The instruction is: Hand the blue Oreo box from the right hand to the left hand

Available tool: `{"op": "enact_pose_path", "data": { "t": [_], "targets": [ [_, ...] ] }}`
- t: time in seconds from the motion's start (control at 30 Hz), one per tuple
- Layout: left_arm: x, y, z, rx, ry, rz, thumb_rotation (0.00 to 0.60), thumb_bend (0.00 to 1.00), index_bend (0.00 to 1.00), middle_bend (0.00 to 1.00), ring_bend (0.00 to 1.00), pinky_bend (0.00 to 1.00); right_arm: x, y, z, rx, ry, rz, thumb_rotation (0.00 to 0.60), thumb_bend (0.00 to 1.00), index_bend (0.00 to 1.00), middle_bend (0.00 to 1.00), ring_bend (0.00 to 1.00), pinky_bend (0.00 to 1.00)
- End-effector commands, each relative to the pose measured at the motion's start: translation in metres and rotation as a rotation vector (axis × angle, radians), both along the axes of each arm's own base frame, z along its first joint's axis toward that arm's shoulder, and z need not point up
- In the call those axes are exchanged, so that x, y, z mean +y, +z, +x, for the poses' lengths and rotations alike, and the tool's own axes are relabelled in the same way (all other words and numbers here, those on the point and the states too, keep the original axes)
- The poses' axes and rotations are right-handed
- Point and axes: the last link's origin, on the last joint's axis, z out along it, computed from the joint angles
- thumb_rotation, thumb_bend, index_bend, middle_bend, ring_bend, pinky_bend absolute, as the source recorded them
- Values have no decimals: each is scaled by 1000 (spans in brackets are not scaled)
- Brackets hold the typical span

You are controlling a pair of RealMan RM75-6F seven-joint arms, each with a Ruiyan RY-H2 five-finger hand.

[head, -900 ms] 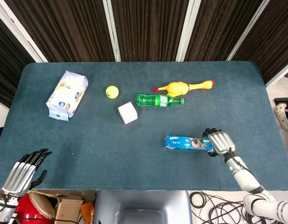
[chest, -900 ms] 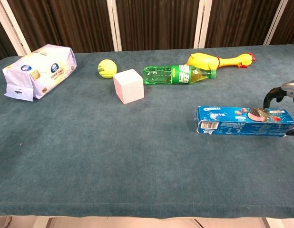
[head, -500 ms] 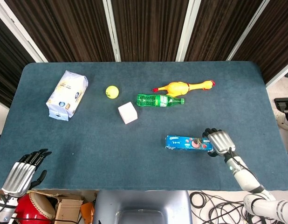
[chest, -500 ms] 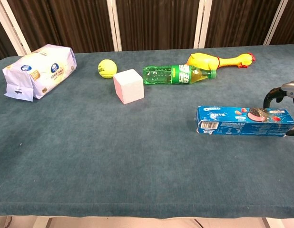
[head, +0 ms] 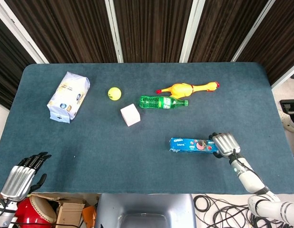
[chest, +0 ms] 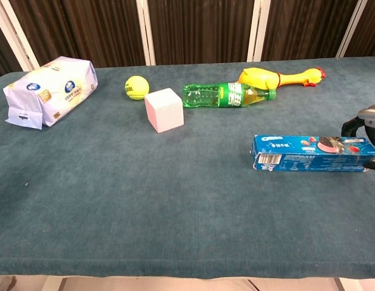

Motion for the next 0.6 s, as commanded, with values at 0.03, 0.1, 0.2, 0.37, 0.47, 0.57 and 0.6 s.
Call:
{"op": "enact_pose_path", "data": {
  "t": [0.03,0.1,0.2,0.37,0.47,0.57,0.6],
  "targets": [
    [0,0,0,0,3,0,600,416,242,206,259,346,0,1,2,-18,11,-14,600,275,501,400,497,643],
    [0,0,0,0,5,-2,600,416,242,208,260,346,0,3,4,-39,21,-21,600,277,515,411,508,653],
    [-1,-1,0,1,7,-6,600,417,242,211,261,346,2,7,10,-66,42,-28,600,277,525,417,516,659],
    [-1,-3,0,7,9,-19,600,417,242,221,260,346,5,13,30,-94,95,-21,600,277,533,422,519,663],
    [-2,-4,1,6,8,-29,600,418,242,226,261,346,8,16,46,-108,132,-12,600,277,537,426,521,667],
    [-3,-4,1,1,9,-33,600,416,242,231,261,346,10,17,65,-145,157,9,600,276,541,429,524,670],
    [-3,-4,1,1,9,-32,600,417,242,232,261,346,10,17,71,-158,165,15,600,276,545,432,526,673]
  ]
}}
